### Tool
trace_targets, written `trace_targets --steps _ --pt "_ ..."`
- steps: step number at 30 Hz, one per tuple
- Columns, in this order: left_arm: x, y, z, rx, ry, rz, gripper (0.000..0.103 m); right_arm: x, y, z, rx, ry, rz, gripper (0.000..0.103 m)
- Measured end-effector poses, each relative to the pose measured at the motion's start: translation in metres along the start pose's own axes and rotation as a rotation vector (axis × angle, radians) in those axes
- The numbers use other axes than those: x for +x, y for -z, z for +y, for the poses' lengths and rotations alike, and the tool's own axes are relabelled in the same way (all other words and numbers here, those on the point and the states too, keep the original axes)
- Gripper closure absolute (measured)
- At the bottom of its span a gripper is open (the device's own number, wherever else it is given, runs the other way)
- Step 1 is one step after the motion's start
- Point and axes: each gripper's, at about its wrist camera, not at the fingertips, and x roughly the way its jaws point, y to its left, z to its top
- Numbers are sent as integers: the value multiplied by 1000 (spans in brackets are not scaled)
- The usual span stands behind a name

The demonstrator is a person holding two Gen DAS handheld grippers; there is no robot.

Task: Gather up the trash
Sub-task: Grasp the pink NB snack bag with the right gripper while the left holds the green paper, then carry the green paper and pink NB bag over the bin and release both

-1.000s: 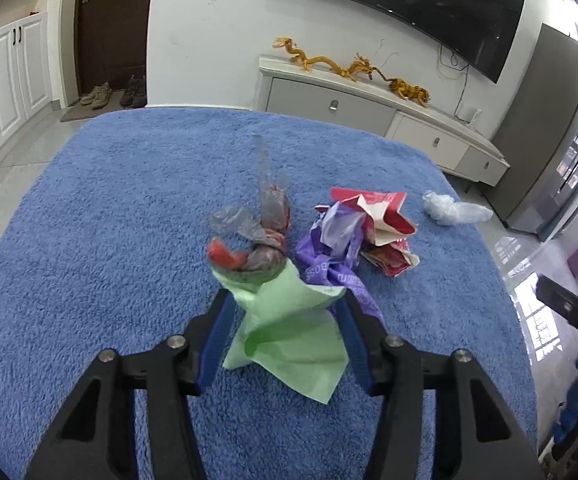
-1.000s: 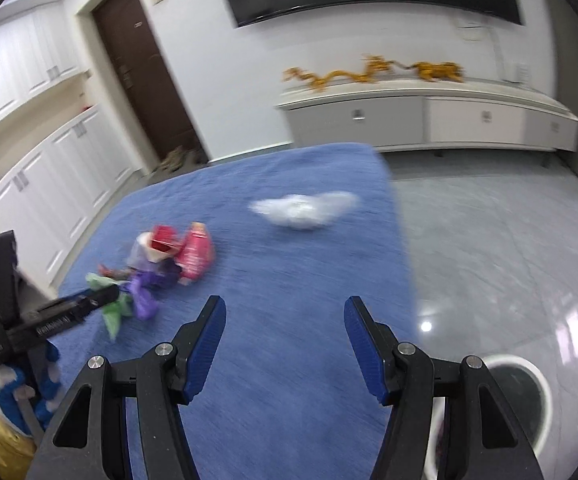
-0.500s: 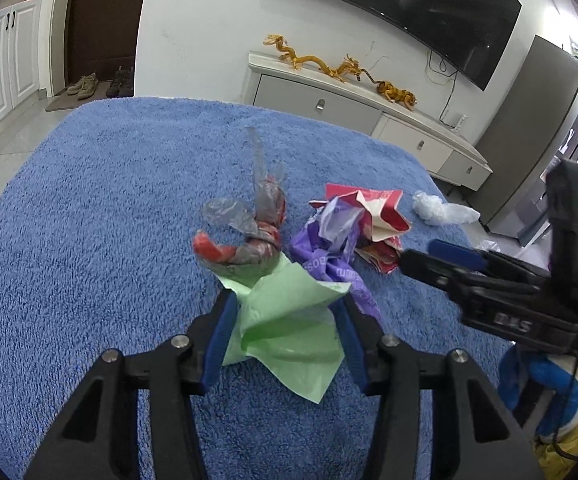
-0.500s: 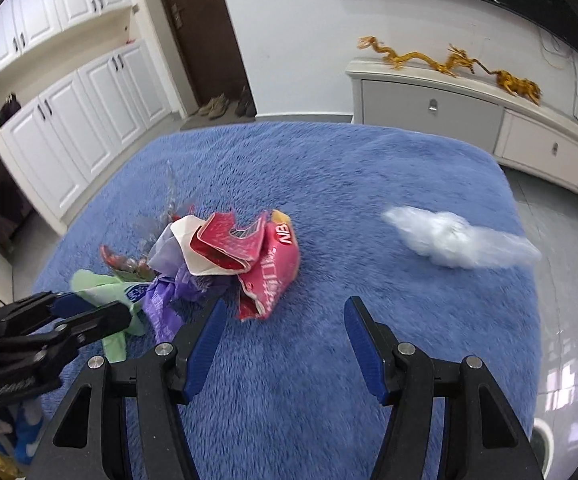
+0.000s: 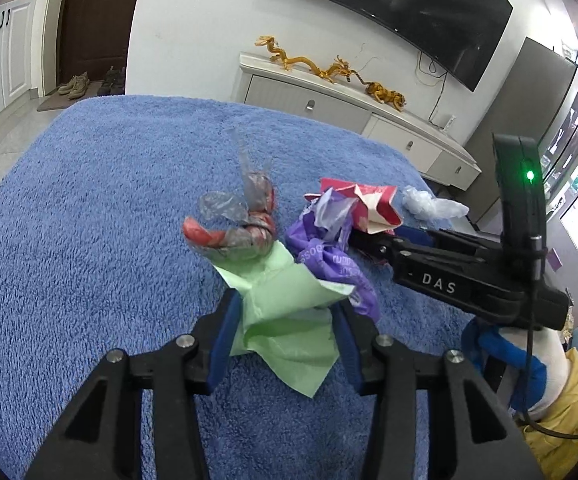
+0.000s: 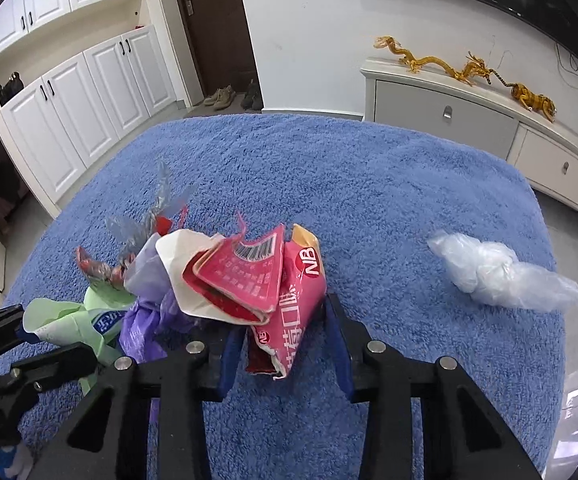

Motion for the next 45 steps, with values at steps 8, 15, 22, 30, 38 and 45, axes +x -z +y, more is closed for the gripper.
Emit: trace_targets --steps 8,15,22,30,38,45 --pt "-21 4 1 -9 -13 -19 66 -38 20 -6 -15 57 -31 68" --pt "-45 10 -5 -14 0 -33 70 -78 43 -17 18 94 -54 71" --pt "-73 22 -17 3 12 -46 88 -118 66 -19 70 79 -93 72" --pt "-95 35 -25 34 -14 -59 88 -155 88 -23 122 61 -138 72" --pt "-96 43 -33 42 50 -47 35 -174 110 -36 201 44 -165 72" --pt "-56 49 -49 131 4 28 35 -182 126 -50 254 49 -167 72"
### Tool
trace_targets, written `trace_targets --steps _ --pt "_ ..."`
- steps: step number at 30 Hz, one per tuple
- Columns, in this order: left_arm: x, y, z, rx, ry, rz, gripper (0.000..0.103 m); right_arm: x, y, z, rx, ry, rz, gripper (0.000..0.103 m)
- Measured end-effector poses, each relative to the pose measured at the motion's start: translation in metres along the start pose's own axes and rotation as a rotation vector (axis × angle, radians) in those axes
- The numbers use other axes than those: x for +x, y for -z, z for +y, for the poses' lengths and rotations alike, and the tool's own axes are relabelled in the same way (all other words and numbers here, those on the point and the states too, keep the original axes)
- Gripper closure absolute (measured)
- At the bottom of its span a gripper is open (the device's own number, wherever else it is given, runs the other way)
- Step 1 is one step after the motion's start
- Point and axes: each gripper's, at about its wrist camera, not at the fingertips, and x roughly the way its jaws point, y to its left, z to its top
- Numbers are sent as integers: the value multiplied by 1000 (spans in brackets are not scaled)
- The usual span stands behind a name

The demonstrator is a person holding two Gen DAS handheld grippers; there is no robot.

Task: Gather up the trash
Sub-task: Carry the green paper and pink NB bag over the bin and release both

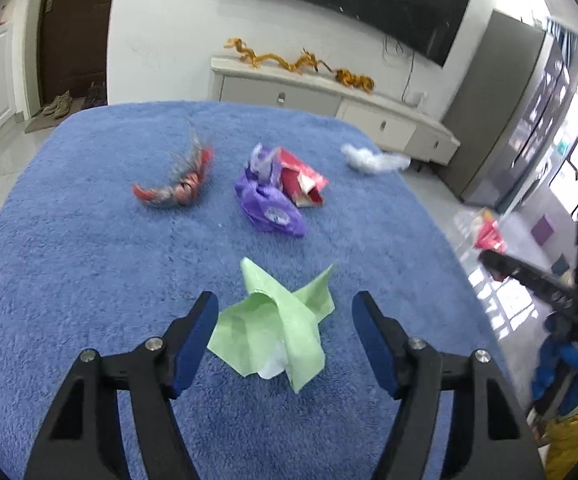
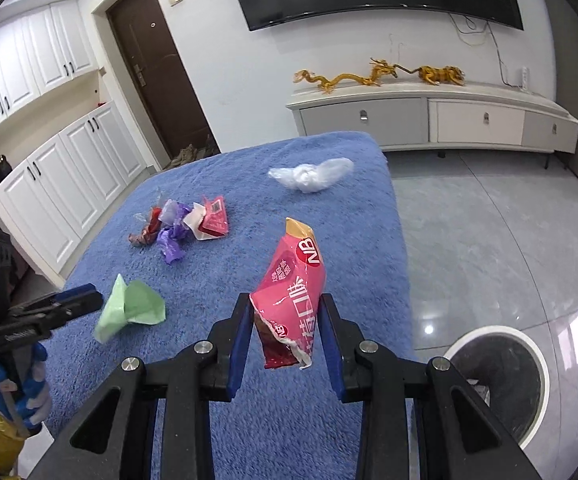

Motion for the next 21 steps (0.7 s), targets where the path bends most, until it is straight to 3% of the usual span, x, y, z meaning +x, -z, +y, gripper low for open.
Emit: trace_targets --steps 3,6,9,15,21 --pt "22 2 -3 21 -18 36 36 -2 5 -6 16 9 5 72" --pt "41 7 -5 54 -69 75 65 -3 8 -13 29 17 8 72" --pt "39 7 -5 63 -74 56 79 -6 11 -20 45 17 1 72" --pt "22 -3 -9 48 -51 23 81 -14 17 -34 76 10 -22 72" --pt "10 -21 -57 123 33 8 81 -28 25 -66 124 32 -58 72"
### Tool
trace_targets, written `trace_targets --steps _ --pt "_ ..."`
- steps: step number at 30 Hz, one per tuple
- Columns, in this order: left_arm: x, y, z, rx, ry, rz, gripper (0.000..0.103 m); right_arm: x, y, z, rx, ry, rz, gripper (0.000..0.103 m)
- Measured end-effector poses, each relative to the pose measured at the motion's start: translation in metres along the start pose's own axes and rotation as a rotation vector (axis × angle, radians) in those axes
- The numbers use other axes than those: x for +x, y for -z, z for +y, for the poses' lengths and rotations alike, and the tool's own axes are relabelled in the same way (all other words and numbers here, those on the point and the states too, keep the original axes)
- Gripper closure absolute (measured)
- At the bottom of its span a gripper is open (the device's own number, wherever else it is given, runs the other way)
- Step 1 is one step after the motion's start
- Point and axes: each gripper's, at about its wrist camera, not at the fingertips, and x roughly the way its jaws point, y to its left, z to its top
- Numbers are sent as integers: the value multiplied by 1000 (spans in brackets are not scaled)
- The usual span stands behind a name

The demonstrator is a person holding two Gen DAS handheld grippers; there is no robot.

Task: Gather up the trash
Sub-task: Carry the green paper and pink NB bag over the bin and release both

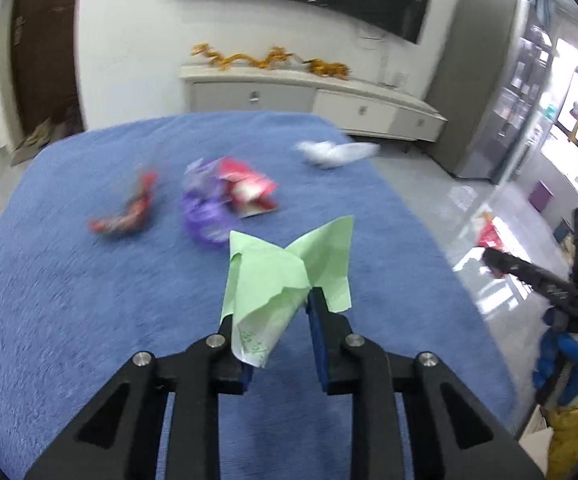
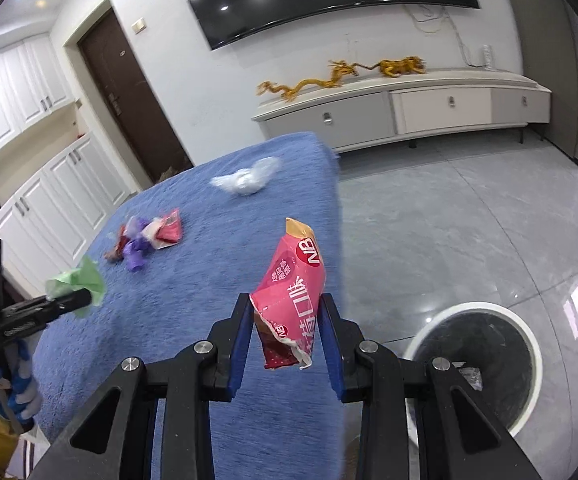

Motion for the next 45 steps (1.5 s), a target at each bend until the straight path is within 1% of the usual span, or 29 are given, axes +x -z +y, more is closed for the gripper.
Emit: trace_targets --steps 3,5,9,13,17,19,20,21,22,23,24,29,33,36,40,45 --pt "9 -16 -38 49 70 12 81 -9 4 -29 40 33 -15 72" --pt "23 -26 -70 88 122 30 81 -14 8 -49 70 62 -19 72" --pt "55 -44 -131 157 201 67 81 -19 18 -92 130 123 -8 72" --pt "88 -52 -187 224 250 108 80 -14 28 -129 188 174 27 72" --pt "121 -56 -230 264 288 153 78 -5 41 -162 250 211 69 72" --pt "139 -57 -251 275 310 179 69 -1 46 -176 275 230 83 72" --pt "145 -57 -257 273 323 189 67 1 50 -183 293 231 91 71" --pt "154 -58 -266 273 340 207 64 3 52 -188 304 234 98 69" --pt "160 -58 -270 273 344 217 58 5 55 -194 316 244 108 66" --pt "166 -58 -277 274 347 227 54 6 58 -199 322 253 113 56" --pt "170 -56 -282 275 351 234 48 6 60 -201 326 260 116 50" --pt "182 -58 -291 278 364 258 47 6 72 -214 361 285 139 50" --pt "179 -59 -289 280 346 228 47 1 75 -213 374 288 135 50" --pt "166 -59 -280 270 336 186 47 -4 74 -209 376 292 121 50" --pt "135 -55 -262 248 325 110 47 -18 66 -196 355 302 91 50" --pt "97 -52 -239 277 300 83 47 -45 52 -172 328 327 34 50"
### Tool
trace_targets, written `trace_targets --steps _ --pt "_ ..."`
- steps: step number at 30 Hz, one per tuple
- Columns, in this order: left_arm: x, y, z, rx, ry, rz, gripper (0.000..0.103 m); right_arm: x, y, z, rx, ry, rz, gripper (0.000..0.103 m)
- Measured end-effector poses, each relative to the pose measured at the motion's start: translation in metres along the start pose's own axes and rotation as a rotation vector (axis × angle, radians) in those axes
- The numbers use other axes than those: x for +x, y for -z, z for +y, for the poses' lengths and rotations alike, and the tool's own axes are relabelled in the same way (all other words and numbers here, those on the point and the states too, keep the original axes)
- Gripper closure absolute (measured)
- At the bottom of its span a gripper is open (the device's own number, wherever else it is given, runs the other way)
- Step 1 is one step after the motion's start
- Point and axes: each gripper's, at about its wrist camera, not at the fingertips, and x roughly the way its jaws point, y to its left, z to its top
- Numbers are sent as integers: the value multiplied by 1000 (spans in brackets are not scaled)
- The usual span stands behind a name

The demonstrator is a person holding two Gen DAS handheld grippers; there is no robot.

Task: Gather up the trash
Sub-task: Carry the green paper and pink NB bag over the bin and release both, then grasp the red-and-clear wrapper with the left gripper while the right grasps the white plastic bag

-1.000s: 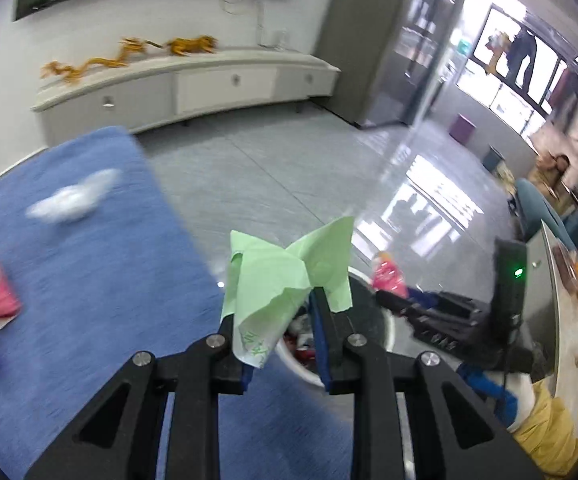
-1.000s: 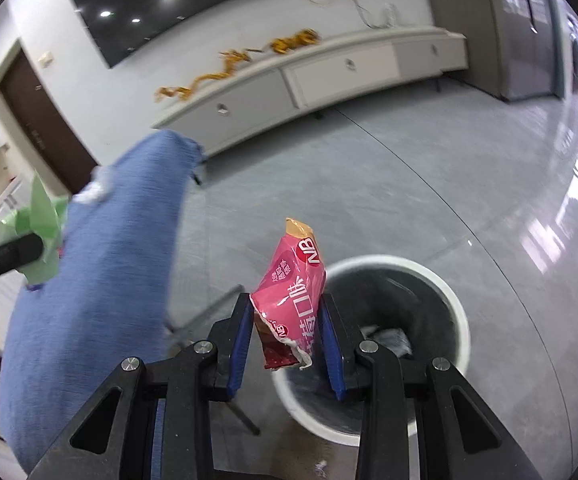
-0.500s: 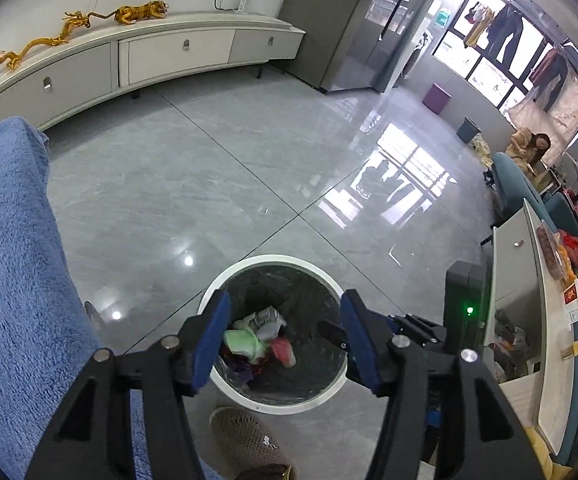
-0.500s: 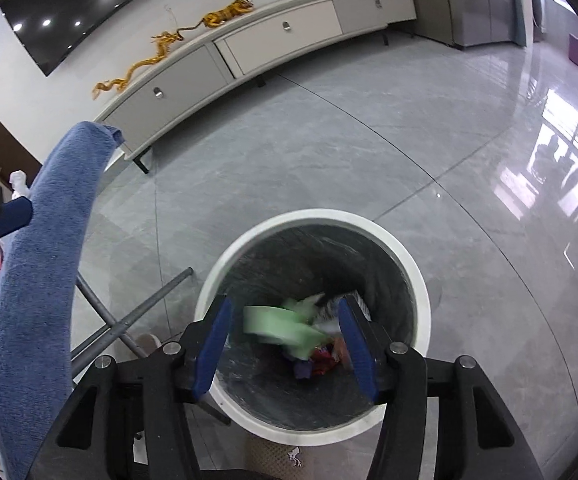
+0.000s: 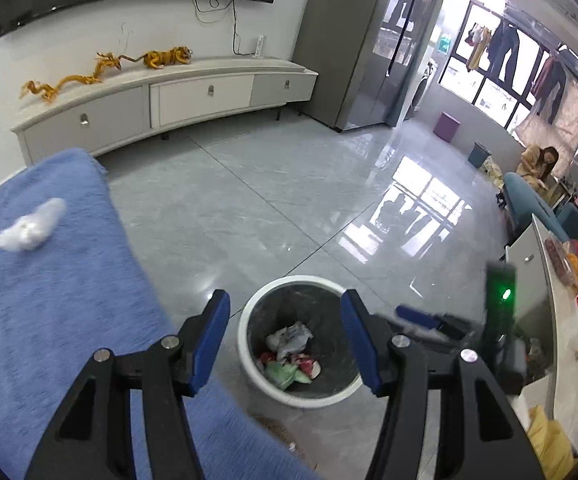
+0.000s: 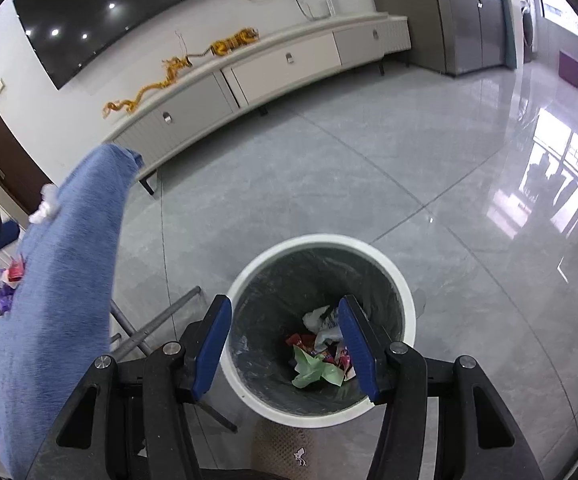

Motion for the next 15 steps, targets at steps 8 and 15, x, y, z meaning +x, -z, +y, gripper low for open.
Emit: trace_targets --steps 8,15 --pt "-82 25 45 -60 -50 -79 47 -54 -9 46 -50 -9 -87 50" --pt "-147 61 100 -153 -102 -149 47 -93 -18 107 -137 -51 -144 50"
